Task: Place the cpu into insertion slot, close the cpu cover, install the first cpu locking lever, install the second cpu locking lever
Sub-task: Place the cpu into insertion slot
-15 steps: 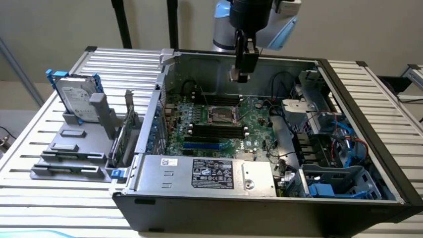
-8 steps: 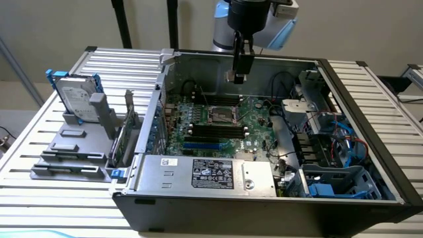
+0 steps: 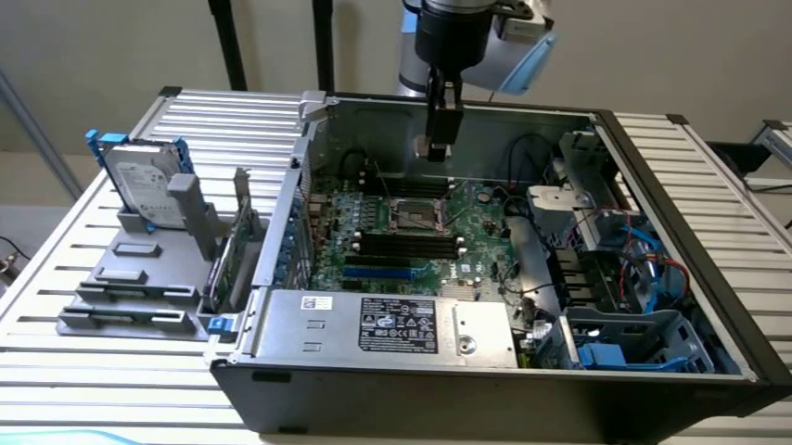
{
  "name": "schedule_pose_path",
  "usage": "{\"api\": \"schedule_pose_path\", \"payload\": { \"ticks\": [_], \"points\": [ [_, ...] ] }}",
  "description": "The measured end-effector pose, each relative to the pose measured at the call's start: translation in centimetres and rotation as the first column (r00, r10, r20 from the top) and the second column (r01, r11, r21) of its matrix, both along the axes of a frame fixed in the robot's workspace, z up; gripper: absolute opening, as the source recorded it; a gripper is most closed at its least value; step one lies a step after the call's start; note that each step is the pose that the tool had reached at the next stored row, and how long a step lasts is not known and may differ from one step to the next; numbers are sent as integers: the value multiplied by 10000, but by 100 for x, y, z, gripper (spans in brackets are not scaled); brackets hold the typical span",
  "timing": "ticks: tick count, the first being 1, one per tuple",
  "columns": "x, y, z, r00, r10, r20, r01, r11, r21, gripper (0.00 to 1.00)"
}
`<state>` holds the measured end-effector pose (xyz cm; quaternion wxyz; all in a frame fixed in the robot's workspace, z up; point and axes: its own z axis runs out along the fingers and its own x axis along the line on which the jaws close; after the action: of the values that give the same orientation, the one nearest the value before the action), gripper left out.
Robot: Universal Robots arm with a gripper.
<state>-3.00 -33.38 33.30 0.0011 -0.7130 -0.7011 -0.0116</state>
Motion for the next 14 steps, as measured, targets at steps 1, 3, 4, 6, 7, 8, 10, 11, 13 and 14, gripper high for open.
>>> {"api": "schedule_pose_path", "payload": {
  "ticks": [1, 3, 4, 6, 7, 8, 10, 11, 13, 14],
  "points": [
    [-8, 0, -18, 10000, 1, 0, -1, 10000, 4, 54],
    [-19, 0, -55, 10000, 1, 2, -1, 10000, 10, 54],
    [-23, 0, -73, 10000, 1, 2, -1, 10000, 10, 54],
    [-26, 1, -109, 10000, 2, 2, -2, 10000, 8, 54],
    [-27, 2, -127, 10000, 1, 3, -1, 10000, 9, 54],
    [-27, 2, -145, 10000, 2, 3, -2, 10000, 10, 54],
    [-27, 3, -182, 10000, 1, 3, -1, 10000, 10, 54],
    [-27, 3, -200, 10000, 3, 3, -3, 10000, 9, 54],
    [-27, 3, -236, 10000, 19, 3, -19, 10000, 9, 54],
    [-27, 3, -254, 10000, 26, 3, -26, 10000, 10, 54]
  ]
}}
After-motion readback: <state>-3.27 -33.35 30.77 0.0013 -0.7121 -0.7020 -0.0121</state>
